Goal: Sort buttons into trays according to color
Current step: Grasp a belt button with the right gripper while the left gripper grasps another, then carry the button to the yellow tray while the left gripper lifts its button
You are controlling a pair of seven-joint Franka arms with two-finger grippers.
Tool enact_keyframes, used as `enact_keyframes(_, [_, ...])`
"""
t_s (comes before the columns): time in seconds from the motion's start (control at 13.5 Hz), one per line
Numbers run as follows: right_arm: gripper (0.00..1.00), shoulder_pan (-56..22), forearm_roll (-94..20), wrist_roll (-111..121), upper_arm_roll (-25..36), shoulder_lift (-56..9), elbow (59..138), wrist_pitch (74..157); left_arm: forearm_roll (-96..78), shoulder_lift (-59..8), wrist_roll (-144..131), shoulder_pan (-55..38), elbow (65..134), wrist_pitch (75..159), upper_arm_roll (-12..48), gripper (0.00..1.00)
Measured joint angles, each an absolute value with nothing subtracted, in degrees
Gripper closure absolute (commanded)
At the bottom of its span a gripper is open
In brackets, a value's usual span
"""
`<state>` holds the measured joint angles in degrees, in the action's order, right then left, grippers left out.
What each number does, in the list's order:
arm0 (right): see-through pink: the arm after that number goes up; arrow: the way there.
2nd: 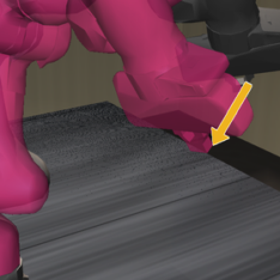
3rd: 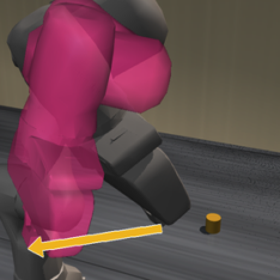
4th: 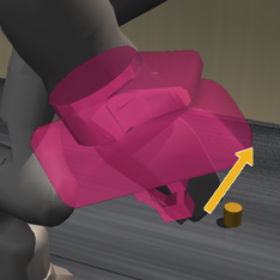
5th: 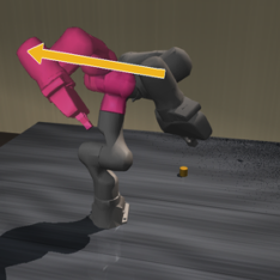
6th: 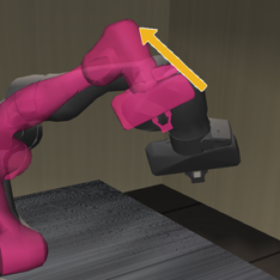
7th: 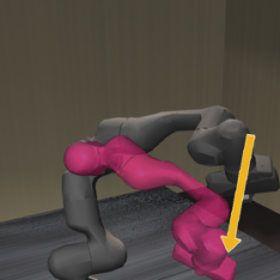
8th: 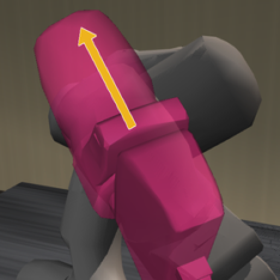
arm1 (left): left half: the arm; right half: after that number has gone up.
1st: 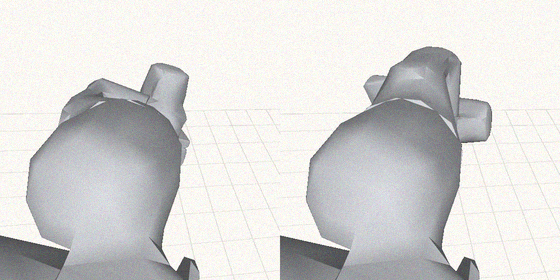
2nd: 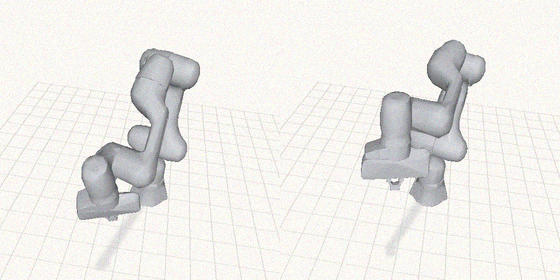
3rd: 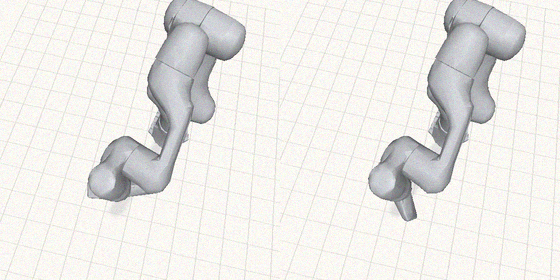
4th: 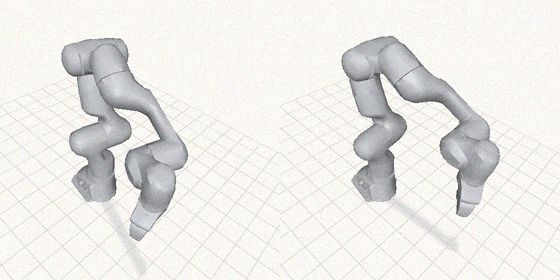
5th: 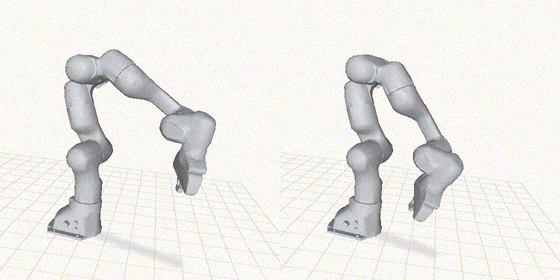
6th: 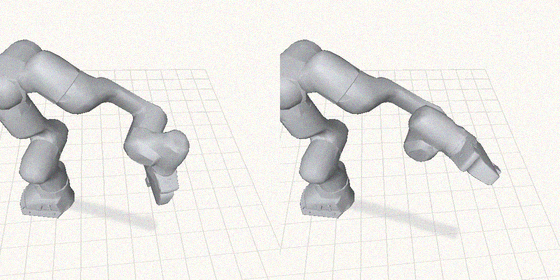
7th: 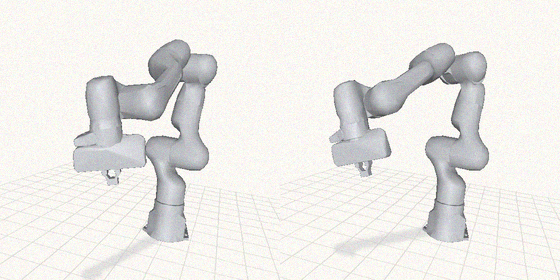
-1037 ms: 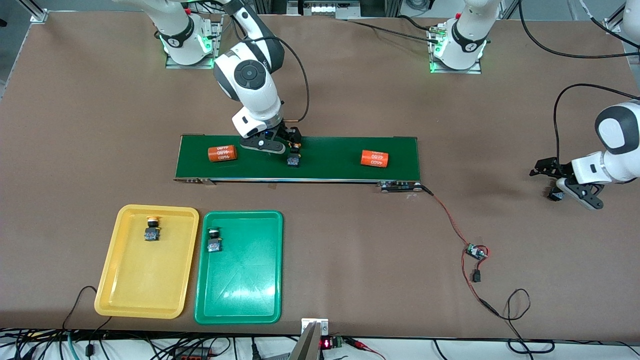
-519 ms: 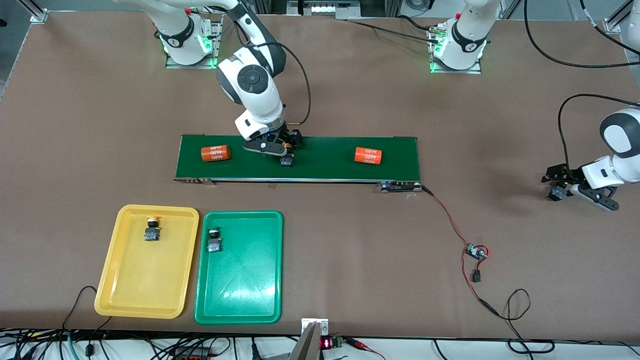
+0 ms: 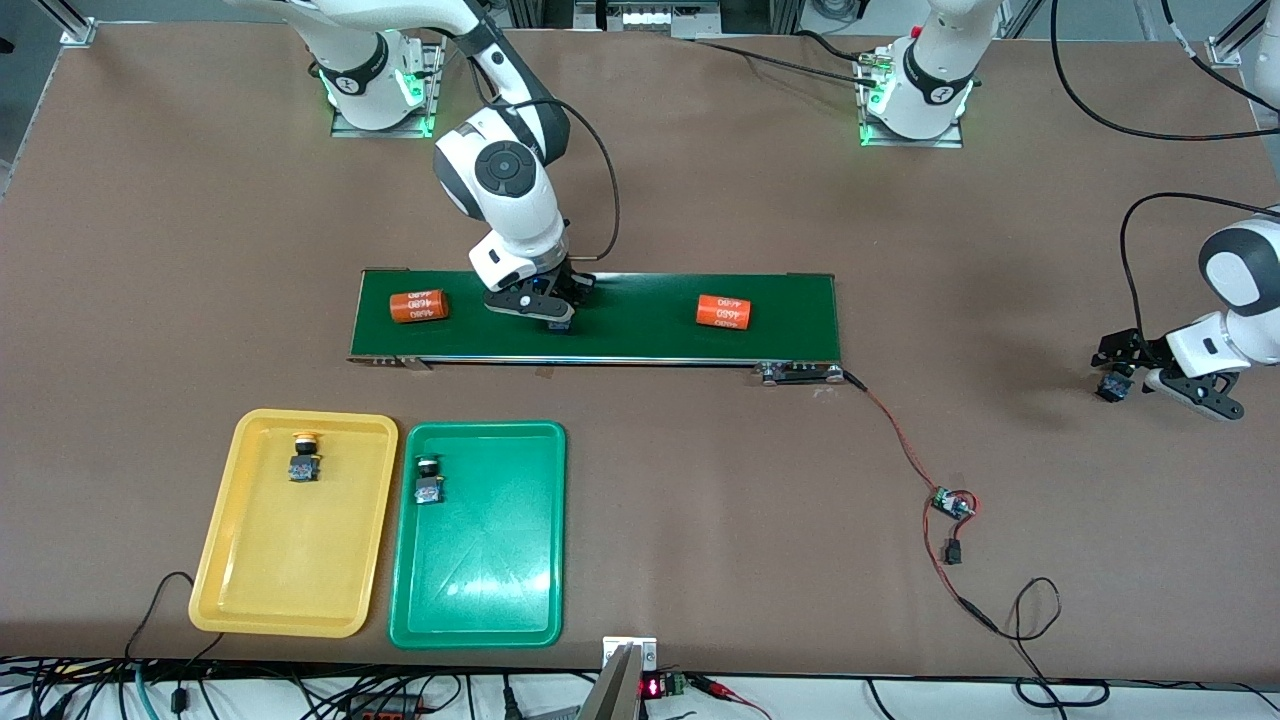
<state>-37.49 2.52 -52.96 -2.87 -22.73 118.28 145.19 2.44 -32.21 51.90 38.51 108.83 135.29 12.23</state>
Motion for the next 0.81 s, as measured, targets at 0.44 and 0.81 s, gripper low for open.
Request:
enact_keyframes(0.44, [0.98, -31.6, 2.6, -47.5, -2.4, -21.0, 103.1, 125.4, 3.5, -33.7, 55.6, 38.5, 108.8, 136.2, 11.7, 0.01])
enact_keyframes(0.81, [0.98, -20.9, 2.6, -35.8, -2.2, -22.2, 99.3, 123.8, 3.5, -34.5, 58.2, 38.5, 108.6, 136.7, 11.6, 0.1])
